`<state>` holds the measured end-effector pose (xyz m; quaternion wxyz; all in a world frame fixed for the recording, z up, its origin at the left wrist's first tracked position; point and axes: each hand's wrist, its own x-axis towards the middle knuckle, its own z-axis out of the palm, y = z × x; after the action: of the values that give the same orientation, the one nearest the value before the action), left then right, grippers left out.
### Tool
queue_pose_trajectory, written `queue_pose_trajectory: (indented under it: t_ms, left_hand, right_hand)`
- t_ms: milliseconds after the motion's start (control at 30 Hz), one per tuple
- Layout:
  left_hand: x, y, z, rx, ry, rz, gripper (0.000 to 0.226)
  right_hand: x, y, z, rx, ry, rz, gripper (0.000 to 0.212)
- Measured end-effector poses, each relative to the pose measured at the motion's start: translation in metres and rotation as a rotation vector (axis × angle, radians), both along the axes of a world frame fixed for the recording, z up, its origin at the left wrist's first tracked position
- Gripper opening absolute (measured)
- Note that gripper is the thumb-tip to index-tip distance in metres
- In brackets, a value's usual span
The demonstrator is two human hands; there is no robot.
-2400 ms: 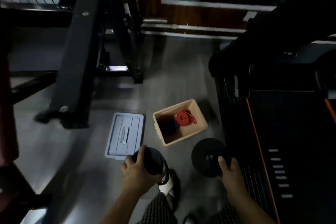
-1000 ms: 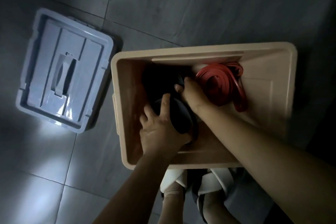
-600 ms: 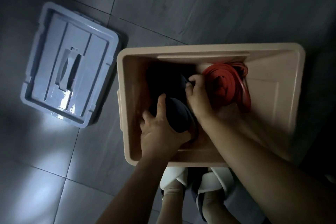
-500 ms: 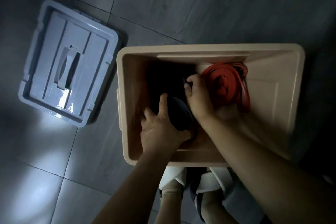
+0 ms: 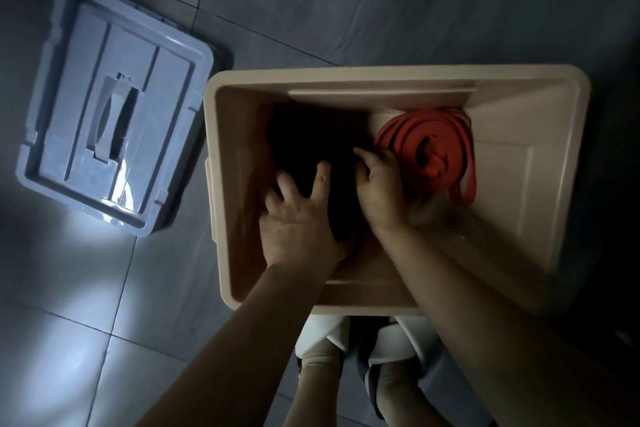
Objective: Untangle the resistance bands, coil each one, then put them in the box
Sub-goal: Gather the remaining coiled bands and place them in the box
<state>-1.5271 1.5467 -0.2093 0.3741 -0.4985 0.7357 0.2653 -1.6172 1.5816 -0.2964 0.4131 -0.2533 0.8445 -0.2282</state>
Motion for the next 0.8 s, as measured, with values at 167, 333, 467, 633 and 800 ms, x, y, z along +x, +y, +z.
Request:
queue_pose_trajectory:
  t_ms: [167,333,467,633,800]
  left_hand:
    - [-0.006,-0.013,-0.010,0.047,0.055,0.057,0.107]
    - [-0.023,-0.027,-0.047,0.019,0.183,0.265,0.110]
    - [-0.023,-0.024,-0.072,0.006,0.180,0.255,0.102]
    - [-0.016,-0.017,-0.064,-0.063,0.208,0.267,0.088]
    - [-0.015,-0.022,-0.055,-0.023,0.214,0.269,0.082]
  right_hand:
    - [-0.007,0.005,0.010,0.002,-0.090,-0.136,0.028]
    - [-0.023,0.008,0.019,0.011,-0.218,-0.138,0.038]
    - [-0.018,0.009,0.014,0.022,-0.186,-0.071,0.039]
    - [0.002,0.015,0.022,-0.043,0.003,0.123,0.043]
    - [0.005,0.013,0.017,-0.030,0.078,0.219,0.047]
